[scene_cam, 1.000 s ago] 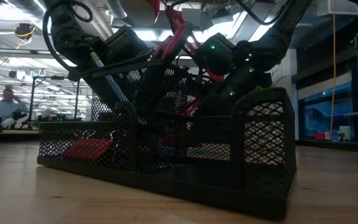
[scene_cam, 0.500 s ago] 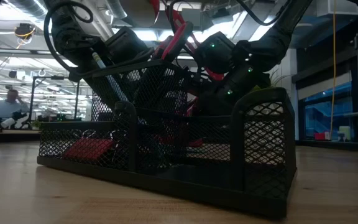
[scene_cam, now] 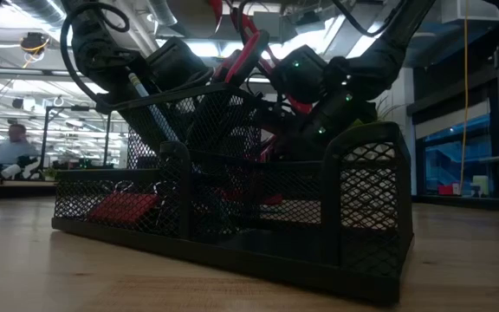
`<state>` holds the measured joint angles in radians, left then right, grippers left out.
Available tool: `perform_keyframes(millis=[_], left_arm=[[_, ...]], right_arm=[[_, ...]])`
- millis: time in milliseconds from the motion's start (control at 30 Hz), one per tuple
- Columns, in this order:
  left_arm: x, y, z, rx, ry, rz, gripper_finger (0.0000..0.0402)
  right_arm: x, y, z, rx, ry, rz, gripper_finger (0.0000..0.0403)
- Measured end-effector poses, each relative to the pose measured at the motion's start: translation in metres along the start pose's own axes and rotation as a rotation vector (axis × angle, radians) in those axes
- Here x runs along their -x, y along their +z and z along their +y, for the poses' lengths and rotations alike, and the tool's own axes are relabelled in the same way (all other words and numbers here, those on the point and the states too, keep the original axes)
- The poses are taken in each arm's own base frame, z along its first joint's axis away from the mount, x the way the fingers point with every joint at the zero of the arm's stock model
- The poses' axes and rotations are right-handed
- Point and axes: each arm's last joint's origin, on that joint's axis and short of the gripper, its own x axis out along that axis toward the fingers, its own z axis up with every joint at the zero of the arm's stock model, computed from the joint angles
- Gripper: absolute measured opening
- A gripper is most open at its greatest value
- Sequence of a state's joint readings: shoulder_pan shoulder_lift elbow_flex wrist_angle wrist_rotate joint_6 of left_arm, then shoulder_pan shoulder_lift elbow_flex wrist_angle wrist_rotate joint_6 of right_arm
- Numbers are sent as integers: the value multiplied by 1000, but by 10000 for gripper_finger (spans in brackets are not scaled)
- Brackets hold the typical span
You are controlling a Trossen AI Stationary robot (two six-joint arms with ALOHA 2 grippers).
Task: Pick and place office supplies into organizer
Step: Put the blue notepad into the black desk organizer
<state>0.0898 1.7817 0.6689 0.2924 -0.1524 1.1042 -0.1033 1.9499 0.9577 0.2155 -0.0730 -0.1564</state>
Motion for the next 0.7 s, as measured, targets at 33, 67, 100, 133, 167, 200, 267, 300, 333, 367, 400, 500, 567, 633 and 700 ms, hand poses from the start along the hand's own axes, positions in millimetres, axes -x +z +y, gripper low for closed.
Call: perform_keyframes(millis=[33,67,100,133,167,200,267,300,333,367,400,500,567,633,700], left_arm=[[0,-1,0,4,1,1,148],[0,-1,1,9,1,2,148],[0,-2,1,18,1,3,148],[0,-2,1,24,1,3,148],[0,-2,1,27,-1,2,148],[0,-3,1,27,0,2,148],[0,-3,1,23,0,3,148],[0,-3,1,20,0,3,148],[0,-3,1,20,0,3,148],[0,-3,1,21,0,3,148],[0,-3,1,25,0,3,148],[0,-3,1,27,1,3,148],[0,-3,1,27,1,4,148],[0,-3,1,26,1,5,148],[0,-3,1,26,1,5,148]], right_arm=[[0,0,-1,4,-2,2,133],[0,0,-2,3,-4,-2,133],[2,1,-3,1,-8,-9,133],[3,2,-5,-2,-12,-14,133],[5,5,-7,-3,-17,-26,133],[8,7,-8,-4,-21,-30,133],[13,9,-10,-5,-25,-31,133],[15,10,-11,-4,-26,-30,133],[17,11,-11,2,-27,-29,133],[19,11,-12,13,-28,-25,133],[20,11,-12,23,-26,-17,133],[20,5,-10,37,-14,48,133],[20,1,-10,35,-7,80,133],[20,-1,-9,32,-2,105,133],[21,-3,-9,31,1,121,133]])
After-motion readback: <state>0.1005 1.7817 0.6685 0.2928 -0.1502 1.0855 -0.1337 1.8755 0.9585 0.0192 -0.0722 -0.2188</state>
